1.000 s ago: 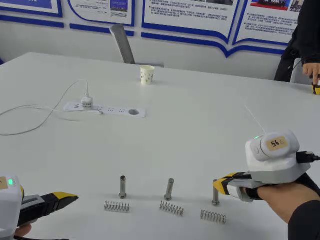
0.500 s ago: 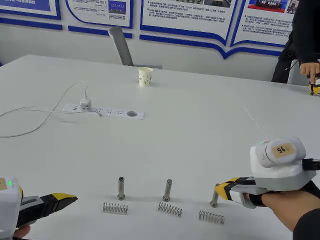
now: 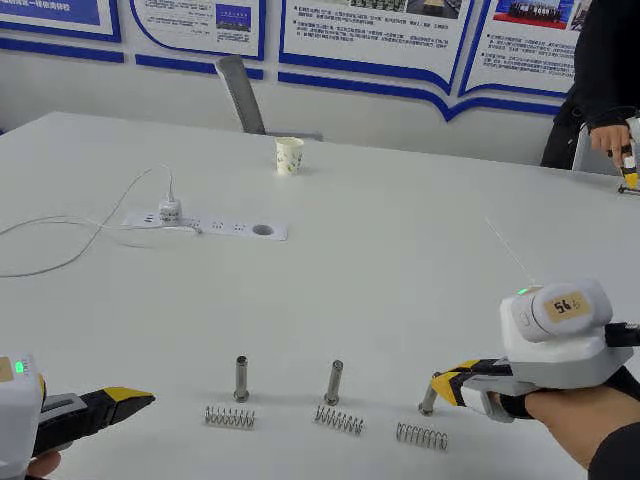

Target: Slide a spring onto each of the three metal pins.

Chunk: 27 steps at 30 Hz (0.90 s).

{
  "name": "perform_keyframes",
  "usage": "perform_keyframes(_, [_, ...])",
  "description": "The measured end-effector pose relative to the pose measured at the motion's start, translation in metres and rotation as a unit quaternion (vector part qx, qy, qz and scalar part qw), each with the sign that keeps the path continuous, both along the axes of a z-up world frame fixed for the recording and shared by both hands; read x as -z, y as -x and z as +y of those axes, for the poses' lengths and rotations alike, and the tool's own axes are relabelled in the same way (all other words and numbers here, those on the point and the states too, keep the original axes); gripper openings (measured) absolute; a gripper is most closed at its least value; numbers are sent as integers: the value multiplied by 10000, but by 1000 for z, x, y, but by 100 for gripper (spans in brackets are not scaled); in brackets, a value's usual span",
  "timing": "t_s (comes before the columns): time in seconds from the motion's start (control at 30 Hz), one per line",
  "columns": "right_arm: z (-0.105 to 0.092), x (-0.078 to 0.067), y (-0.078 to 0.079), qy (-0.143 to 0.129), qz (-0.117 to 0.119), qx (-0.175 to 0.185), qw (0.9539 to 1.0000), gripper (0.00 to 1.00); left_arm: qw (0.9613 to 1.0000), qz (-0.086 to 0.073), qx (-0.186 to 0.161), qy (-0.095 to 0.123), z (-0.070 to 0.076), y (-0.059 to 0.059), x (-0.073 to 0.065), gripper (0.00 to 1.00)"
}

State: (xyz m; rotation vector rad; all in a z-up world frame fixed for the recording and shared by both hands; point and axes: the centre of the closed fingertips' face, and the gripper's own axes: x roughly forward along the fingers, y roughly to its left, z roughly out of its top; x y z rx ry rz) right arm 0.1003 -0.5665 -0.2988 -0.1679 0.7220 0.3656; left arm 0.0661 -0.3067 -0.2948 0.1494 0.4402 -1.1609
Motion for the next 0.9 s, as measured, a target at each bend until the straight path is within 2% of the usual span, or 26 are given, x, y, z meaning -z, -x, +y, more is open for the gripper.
perform_keyframes(0.9, [0, 8, 6, 73, 98, -162, 9998, 15, 10000, 7, 28, -3, 0, 1, 1, 76])
